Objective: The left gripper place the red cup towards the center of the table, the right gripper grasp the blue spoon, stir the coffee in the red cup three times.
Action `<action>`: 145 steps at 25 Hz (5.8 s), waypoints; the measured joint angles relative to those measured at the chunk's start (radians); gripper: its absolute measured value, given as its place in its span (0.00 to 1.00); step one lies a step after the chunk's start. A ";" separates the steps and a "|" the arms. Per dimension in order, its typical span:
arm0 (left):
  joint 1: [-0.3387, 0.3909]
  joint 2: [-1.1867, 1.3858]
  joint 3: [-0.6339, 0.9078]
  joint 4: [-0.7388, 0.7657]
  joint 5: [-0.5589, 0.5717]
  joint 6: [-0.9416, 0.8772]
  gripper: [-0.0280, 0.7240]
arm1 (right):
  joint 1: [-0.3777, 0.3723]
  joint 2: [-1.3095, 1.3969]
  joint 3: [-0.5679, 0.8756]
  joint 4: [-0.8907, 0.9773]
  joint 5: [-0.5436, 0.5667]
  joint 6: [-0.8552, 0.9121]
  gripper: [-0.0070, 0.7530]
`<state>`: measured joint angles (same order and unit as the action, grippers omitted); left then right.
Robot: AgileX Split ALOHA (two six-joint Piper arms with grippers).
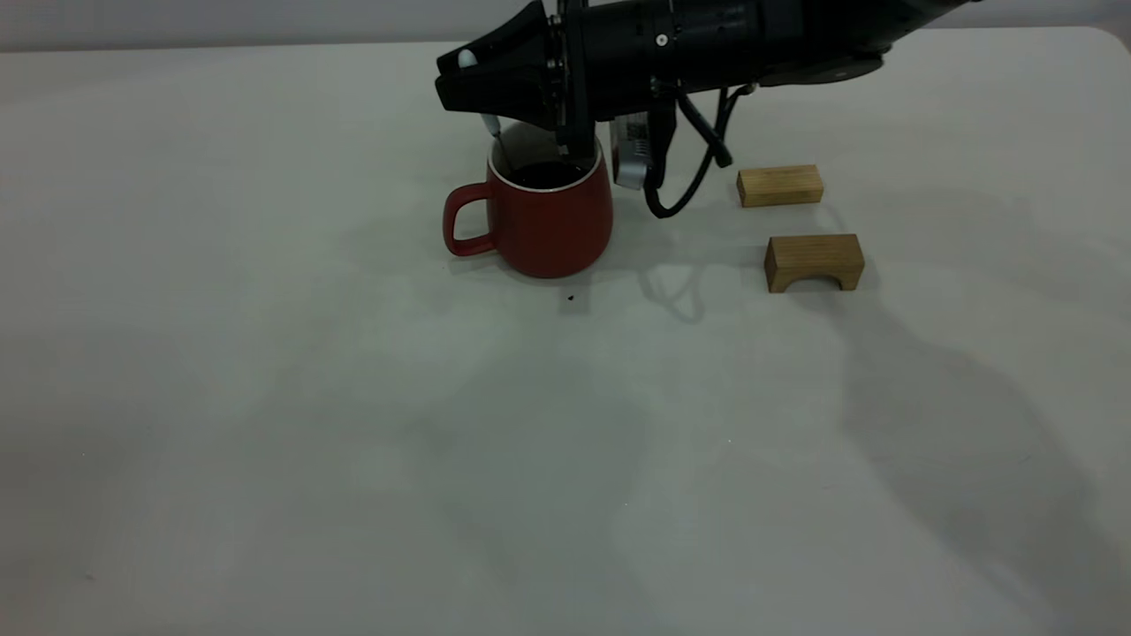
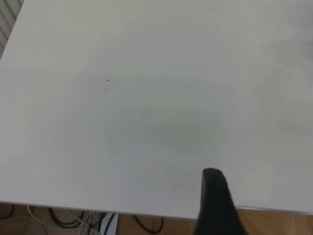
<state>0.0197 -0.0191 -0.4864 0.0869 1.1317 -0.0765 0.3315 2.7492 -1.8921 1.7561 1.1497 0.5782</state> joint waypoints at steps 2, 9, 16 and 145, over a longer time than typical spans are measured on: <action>0.000 0.000 0.000 0.000 0.000 0.000 0.77 | -0.011 0.009 -0.020 -0.002 0.000 0.000 0.19; 0.000 0.000 0.000 0.000 0.000 0.000 0.77 | -0.102 -0.016 0.040 -0.033 0.004 0.001 0.19; 0.000 0.000 0.000 0.000 0.000 0.000 0.77 | -0.058 -0.055 0.129 -0.002 0.002 0.001 0.19; 0.000 0.000 0.000 0.000 0.000 0.000 0.77 | -0.354 -2.427 1.062 -1.911 0.088 -0.373 0.60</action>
<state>0.0197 -0.0191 -0.4864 0.0869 1.1317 -0.0765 -0.0223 0.3217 -0.8304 -0.1549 1.2379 0.2055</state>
